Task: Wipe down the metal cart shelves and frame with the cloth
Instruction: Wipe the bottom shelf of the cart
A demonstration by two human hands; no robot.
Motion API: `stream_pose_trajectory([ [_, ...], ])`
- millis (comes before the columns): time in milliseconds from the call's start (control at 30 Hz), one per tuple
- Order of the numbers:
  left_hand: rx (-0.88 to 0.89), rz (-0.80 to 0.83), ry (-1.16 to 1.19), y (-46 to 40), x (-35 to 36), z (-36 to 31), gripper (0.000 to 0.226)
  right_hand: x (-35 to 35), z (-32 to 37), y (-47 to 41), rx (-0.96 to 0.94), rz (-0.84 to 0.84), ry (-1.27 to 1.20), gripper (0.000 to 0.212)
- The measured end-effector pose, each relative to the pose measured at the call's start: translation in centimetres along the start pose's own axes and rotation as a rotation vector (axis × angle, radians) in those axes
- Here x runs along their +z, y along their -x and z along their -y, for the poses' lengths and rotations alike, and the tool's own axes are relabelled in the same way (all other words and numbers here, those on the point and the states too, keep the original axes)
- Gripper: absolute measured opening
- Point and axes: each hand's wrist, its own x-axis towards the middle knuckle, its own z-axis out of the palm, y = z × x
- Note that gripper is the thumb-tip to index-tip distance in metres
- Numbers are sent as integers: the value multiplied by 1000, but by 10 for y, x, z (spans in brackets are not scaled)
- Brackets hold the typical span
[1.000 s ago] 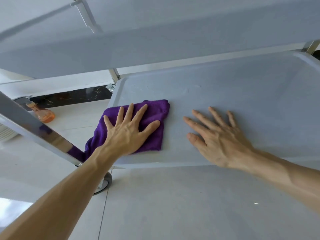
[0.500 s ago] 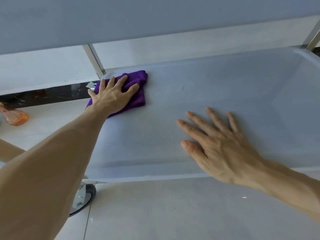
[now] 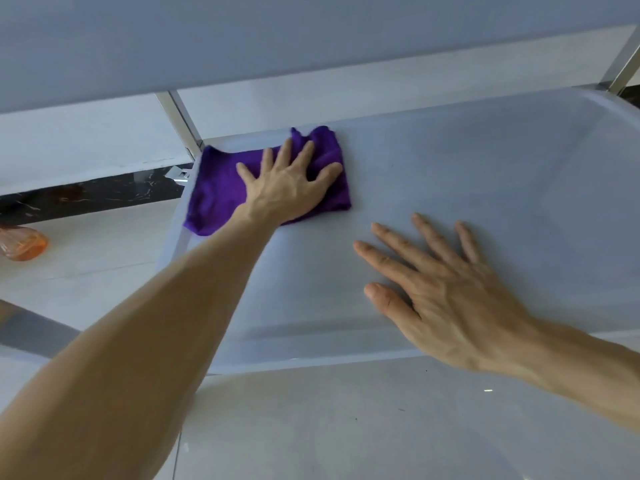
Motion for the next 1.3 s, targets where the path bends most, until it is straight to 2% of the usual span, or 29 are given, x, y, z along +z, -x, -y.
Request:
stream_pose_trajectory([
  [100,150,10,5,17,8,-22,86,-1,0,1,-4,11,3,69],
  [267,181,39,5,25,2,-4,81,1,-4,4,-12,6,-15,67],
  [400,72,-7,-44,14,-12,35,73,0,-4,5,-23,-6,-30,68],
  [533,-136,-5,-50,0,-17,66,78,3,-3,4,-35,-16,-19,68],
  [667,-277,3,0,-16,-16,50,75,0,0,4,-42,-8,-32,67],
  [767,-305,9,28,-25,-14,28,74,1,1,4,-47,-18,-49,67],
  [867,-210,31,36,-31,-7,-7,74,4,0,3,-46,-33,-67,67],
  [1033,84,118,44,-20,7,-81,73,4,0,4,-46,-35,-71,67],
  [1133,168,201,206,-7,1,-91,70,3,0,5,-39,-25,-77,68],
  [1233,140,76,558,7,-12,-70,57,0,1,5,-14,-18,-77,69],
  [1300,125,-86,507,19,-18,-47,49,-3,2,6,-7,-25,-86,70],
])
